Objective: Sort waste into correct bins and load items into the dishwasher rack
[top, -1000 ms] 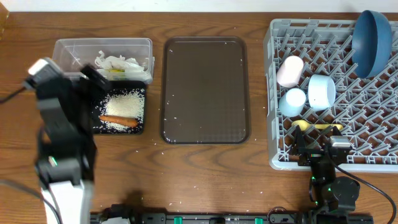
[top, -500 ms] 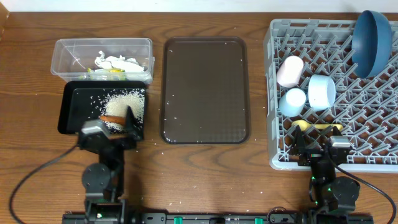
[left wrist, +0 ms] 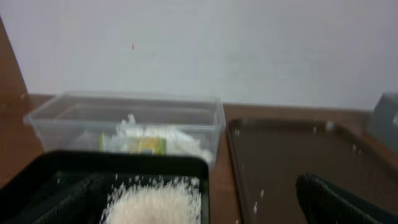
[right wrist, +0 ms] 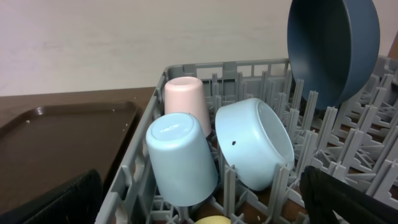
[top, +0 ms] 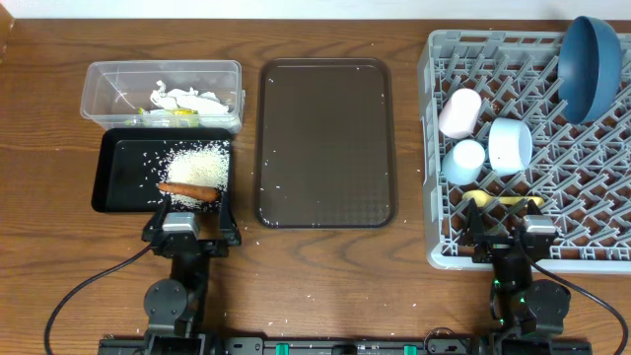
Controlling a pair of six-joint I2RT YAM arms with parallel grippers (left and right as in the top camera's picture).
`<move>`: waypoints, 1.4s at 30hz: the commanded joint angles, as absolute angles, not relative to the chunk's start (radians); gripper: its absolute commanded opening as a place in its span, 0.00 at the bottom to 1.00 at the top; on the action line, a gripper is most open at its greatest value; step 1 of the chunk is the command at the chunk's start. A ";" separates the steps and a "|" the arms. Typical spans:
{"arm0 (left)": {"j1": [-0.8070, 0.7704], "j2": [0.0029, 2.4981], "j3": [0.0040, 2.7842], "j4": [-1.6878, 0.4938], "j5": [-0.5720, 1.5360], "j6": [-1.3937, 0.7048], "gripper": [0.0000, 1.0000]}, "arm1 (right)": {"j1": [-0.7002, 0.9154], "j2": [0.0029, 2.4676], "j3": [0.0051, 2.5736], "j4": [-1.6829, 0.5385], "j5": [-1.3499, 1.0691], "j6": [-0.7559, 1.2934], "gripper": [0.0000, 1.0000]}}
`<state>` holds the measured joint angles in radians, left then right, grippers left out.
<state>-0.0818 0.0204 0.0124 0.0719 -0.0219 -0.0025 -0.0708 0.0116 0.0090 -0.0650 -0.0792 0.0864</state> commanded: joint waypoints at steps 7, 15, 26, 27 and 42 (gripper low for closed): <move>-0.086 0.001 0.004 -0.073 -0.014 0.029 0.99 | -0.075 0.005 0.006 -0.064 -0.086 0.073 0.99; -0.086 0.004 0.004 -0.073 -0.010 0.030 0.99 | -0.075 0.005 0.005 -0.065 -0.086 0.073 0.99; -0.086 0.004 0.004 -0.073 -0.010 0.030 0.99 | -0.075 0.005 0.005 -0.065 -0.086 0.073 0.99; -0.086 0.004 0.004 -0.073 -0.010 0.030 0.99 | -0.075 0.005 0.006 -0.065 -0.086 0.073 0.99; -0.086 0.004 0.004 -0.073 -0.010 0.030 0.99 | -0.075 0.005 0.005 -0.065 -0.086 0.073 0.99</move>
